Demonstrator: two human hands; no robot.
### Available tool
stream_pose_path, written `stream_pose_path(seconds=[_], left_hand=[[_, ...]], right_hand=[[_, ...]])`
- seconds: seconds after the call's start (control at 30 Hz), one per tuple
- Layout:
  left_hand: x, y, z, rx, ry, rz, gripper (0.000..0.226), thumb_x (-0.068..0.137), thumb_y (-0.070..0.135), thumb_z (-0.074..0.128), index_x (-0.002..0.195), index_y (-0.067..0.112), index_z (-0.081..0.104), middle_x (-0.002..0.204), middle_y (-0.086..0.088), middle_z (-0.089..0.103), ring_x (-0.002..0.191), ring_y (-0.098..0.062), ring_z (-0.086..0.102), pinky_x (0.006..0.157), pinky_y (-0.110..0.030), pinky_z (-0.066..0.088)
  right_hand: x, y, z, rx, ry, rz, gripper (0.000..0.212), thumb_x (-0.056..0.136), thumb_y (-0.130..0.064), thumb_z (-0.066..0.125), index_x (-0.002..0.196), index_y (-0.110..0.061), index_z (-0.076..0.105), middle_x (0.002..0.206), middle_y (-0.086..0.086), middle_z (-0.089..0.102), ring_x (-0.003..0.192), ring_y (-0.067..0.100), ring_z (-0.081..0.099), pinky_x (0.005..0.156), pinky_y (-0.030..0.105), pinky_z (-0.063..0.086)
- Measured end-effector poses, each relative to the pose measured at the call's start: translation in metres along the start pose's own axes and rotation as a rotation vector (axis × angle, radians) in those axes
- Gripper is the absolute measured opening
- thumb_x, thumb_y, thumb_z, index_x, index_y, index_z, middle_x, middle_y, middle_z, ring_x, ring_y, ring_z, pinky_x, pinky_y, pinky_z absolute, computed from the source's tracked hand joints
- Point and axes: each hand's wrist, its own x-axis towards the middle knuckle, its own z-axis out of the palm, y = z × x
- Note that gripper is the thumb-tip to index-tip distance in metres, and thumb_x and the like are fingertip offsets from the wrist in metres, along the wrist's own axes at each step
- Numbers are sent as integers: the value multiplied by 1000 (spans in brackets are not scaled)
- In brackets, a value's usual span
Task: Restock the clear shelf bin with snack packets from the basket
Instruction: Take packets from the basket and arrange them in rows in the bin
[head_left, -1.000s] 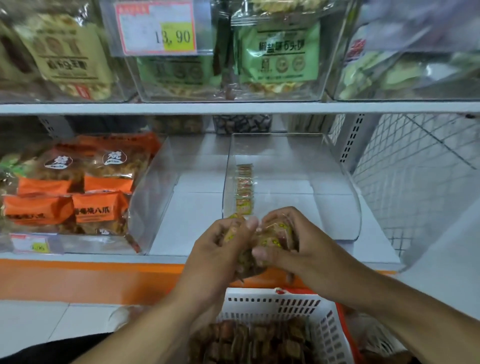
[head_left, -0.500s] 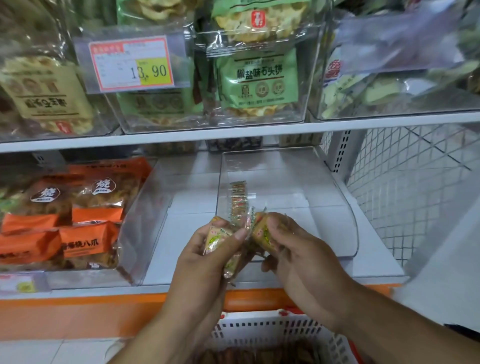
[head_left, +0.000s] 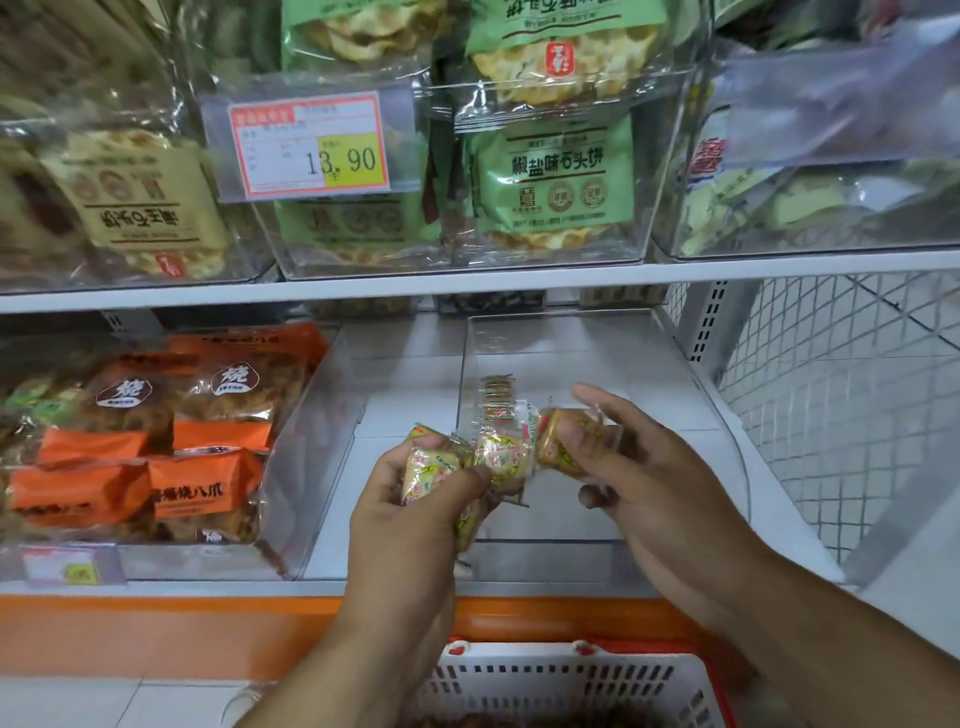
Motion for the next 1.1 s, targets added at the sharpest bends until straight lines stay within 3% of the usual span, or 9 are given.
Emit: stream_pose_path(seconds=[0.13, 0.23, 0.33, 0.43, 0.5, 0.67, 0.87, 0.97, 1.1], left_hand=[[1, 1, -2, 63, 16, 41, 39, 72, -9, 79, 90, 26, 72, 85, -14, 76, 79, -31, 69, 81, -46, 48], [-1, 1, -3, 131, 29, 79, 42, 61, 1, 86, 89, 30, 72, 84, -16, 77, 75, -30, 70, 72, -39, 52], [1, 4, -6, 219, 9, 110, 41, 61, 1, 87, 88, 28, 71, 80, -11, 76, 63, -20, 69, 47, -23, 48], [5, 10, -7, 436, -119, 152, 41, 64, -4, 86, 87, 26, 71, 74, -2, 75, 56, -10, 66, 46, -19, 47], [6, 15, -10, 613, -250, 169, 46, 66, -10, 84, 88, 29, 71, 78, 3, 77, 62, -8, 71, 50, -19, 52], [6, 18, -14, 783, -389, 197, 51, 64, -12, 82, 90, 31, 71, 80, 7, 77, 67, -7, 72, 57, -20, 55], [7, 13, -10, 583, -221, 205, 44, 69, -10, 85, 88, 27, 70, 76, 6, 76, 58, -7, 67, 48, -19, 50], [12, 17, -9, 498, -99, 219, 40, 72, -7, 83, 89, 27, 70, 73, 7, 74, 56, -6, 63, 46, -19, 47], [11, 17, -9, 466, -96, 197, 39, 72, -6, 83, 93, 24, 70, 74, 5, 75, 58, -7, 65, 45, -18, 47]], right_hand=[[10, -5, -7, 301, -116, 140, 48, 61, -24, 86, 107, -12, 77, 106, 11, 76, 85, 15, 73, 68, 23, 58], [8, -2, -7, 415, -183, 298, 48, 67, -4, 79, 114, 4, 69, 115, 22, 73, 99, 28, 74, 75, 33, 62], [5, -5, -10, 42, -222, 191, 49, 62, -13, 86, 109, -10, 71, 109, 12, 75, 96, 25, 75, 73, 31, 60], [3, -15, -18, -507, -263, -56, 46, 54, -38, 91, 96, -33, 73, 94, -4, 77, 85, 9, 73, 69, 16, 54], [5, -19, -23, -669, -307, -67, 50, 50, -46, 94, 95, -37, 74, 100, -7, 76, 88, 7, 72, 78, 23, 58], [8, -14, -22, -659, -453, -49, 54, 57, -25, 98, 99, -37, 66, 104, -1, 75, 91, 26, 73, 89, 50, 57], [21, -18, -25, -615, -543, -9, 70, 59, -25, 98, 120, -40, 66, 108, -11, 75, 98, 9, 73, 84, 21, 57], [50, -7, -29, -740, -415, -59, 61, 61, -15, 96, 113, -33, 70, 96, -16, 76, 88, 0, 71, 74, 9, 50], [86, 30, -32, -1079, -353, -40, 8, 93, -1, 63, 96, -7, 60, 93, 13, 55, 80, 34, 61, 67, 38, 51]])
